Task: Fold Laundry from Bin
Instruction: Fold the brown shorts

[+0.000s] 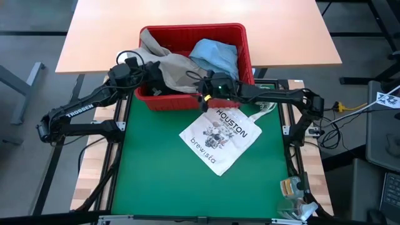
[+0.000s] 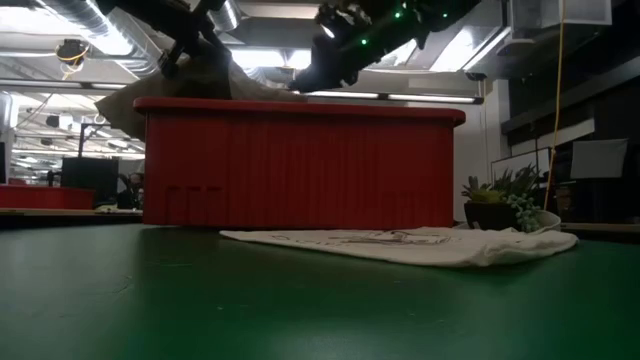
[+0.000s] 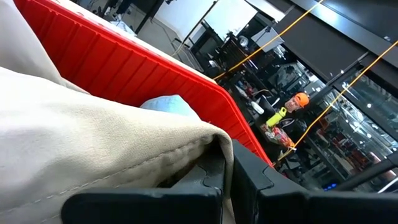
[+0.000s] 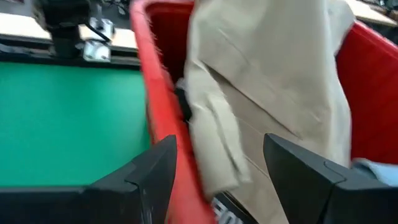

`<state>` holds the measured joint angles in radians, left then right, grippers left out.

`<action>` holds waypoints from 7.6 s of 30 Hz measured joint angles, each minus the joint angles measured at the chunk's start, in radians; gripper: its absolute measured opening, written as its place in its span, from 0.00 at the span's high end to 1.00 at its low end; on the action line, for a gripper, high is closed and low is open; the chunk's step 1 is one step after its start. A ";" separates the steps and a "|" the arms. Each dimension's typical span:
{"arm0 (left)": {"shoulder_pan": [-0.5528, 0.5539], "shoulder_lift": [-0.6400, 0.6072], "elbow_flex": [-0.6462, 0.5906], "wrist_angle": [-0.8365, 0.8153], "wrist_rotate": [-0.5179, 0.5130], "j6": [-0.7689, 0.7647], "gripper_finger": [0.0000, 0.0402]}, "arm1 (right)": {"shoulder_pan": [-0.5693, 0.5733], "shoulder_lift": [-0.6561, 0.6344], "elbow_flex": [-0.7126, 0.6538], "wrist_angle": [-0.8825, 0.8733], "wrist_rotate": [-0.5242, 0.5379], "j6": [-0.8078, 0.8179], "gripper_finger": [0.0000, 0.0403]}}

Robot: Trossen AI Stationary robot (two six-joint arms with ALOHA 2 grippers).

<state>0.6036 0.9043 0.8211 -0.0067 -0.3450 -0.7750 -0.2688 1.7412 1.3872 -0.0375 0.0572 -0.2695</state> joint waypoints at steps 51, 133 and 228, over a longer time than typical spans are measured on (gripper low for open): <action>-0.004 0.000 0.000 -0.006 0.339 0.001 0.99 | -0.079 -0.005 0.393 -0.635 -0.055 -0.130 0.98; -0.711 -0.253 0.000 -0.580 0.192 -0.037 0.97 | -0.079 -0.005 0.694 -1.440 0.194 -0.183 0.97; -0.647 0.089 -0.001 -1.011 -0.395 0.445 0.99 | -0.078 -0.005 0.693 -1.430 0.158 -0.182 0.97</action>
<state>-0.0433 0.9932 0.8200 -1.0172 -0.7402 -0.3298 -0.3470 1.7365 2.0804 -1.4677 0.2157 -0.4519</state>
